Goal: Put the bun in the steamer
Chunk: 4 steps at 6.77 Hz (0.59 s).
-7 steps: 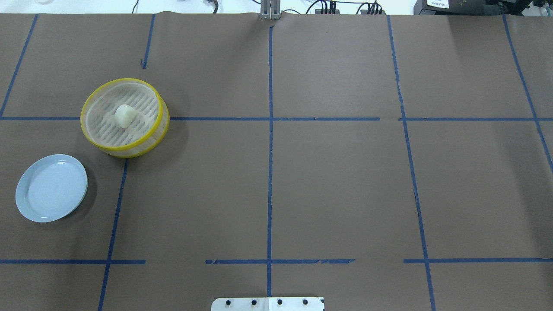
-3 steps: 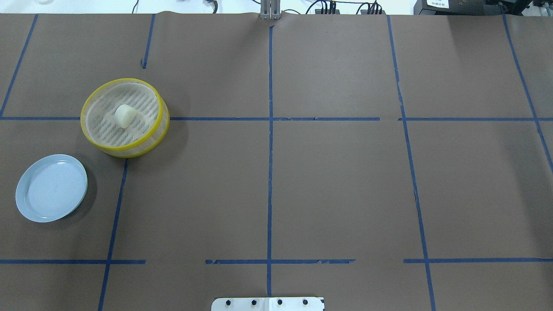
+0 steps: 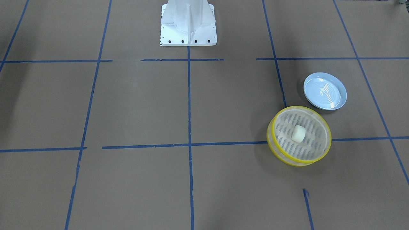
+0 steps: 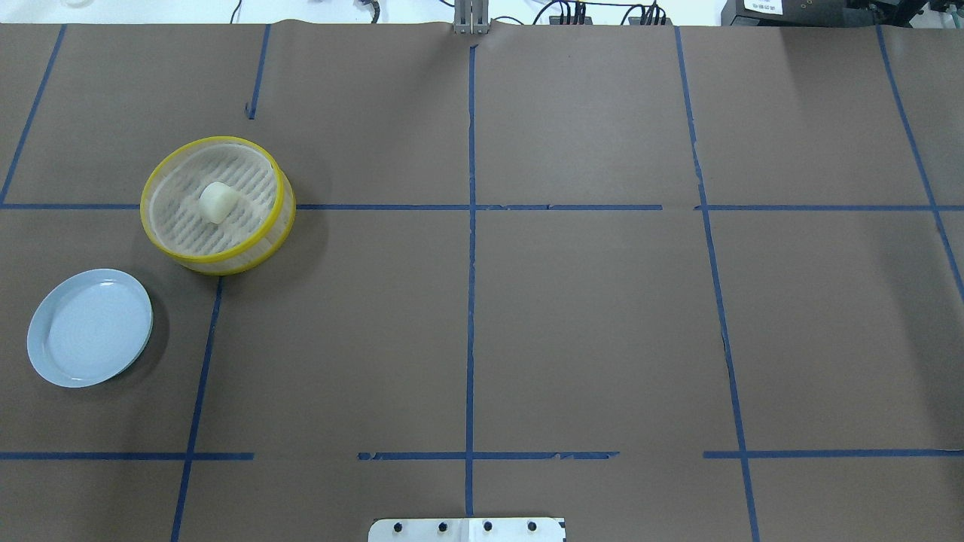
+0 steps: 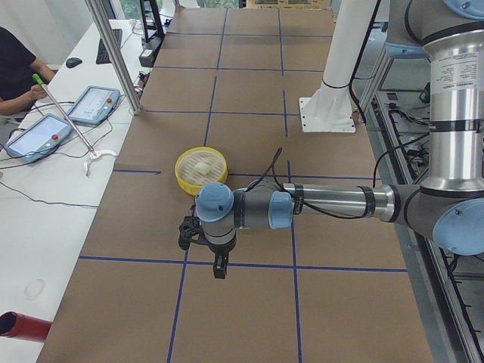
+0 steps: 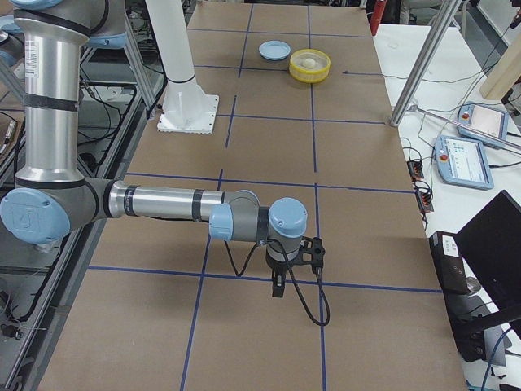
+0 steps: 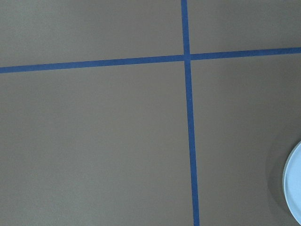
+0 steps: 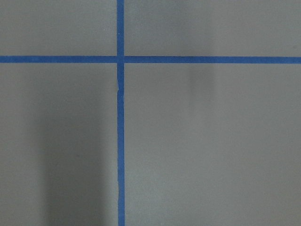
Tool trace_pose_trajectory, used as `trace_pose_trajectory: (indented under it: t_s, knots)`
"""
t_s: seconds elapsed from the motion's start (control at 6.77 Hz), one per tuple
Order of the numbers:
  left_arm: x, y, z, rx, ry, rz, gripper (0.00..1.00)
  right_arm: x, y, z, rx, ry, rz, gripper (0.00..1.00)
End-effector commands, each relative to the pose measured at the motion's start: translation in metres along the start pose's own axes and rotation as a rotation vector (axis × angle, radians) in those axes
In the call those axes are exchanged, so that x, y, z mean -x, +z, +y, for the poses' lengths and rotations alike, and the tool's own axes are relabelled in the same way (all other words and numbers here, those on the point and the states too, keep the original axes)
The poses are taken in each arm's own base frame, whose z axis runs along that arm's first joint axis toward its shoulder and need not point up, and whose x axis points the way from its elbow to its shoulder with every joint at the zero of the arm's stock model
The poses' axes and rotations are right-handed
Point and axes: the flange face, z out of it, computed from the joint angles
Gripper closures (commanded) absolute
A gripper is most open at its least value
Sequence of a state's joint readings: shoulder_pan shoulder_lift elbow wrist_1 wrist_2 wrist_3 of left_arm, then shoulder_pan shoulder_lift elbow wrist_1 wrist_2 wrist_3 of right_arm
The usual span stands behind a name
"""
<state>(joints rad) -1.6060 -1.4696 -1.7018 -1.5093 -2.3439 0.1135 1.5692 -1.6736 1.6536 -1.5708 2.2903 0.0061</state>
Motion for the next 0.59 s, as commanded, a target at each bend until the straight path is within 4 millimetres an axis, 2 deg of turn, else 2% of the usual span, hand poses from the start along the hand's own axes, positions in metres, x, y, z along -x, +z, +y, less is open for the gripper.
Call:
trace_pose_trajectory:
  t_s: [0.0,0.44]
  knots:
    - [0.0013,0.0011,0.0002,0.002,0.000,-0.001,0.00,0.0004,-0.0005,-0.0007,-0.001,-0.001,0.000,0.00]
    - [0.0000,-0.0022,-0.0002,-0.007,0.004,-0.002,0.00,0.0000,0.0000,0.0000,0.000,0.000,0.000,0.00]
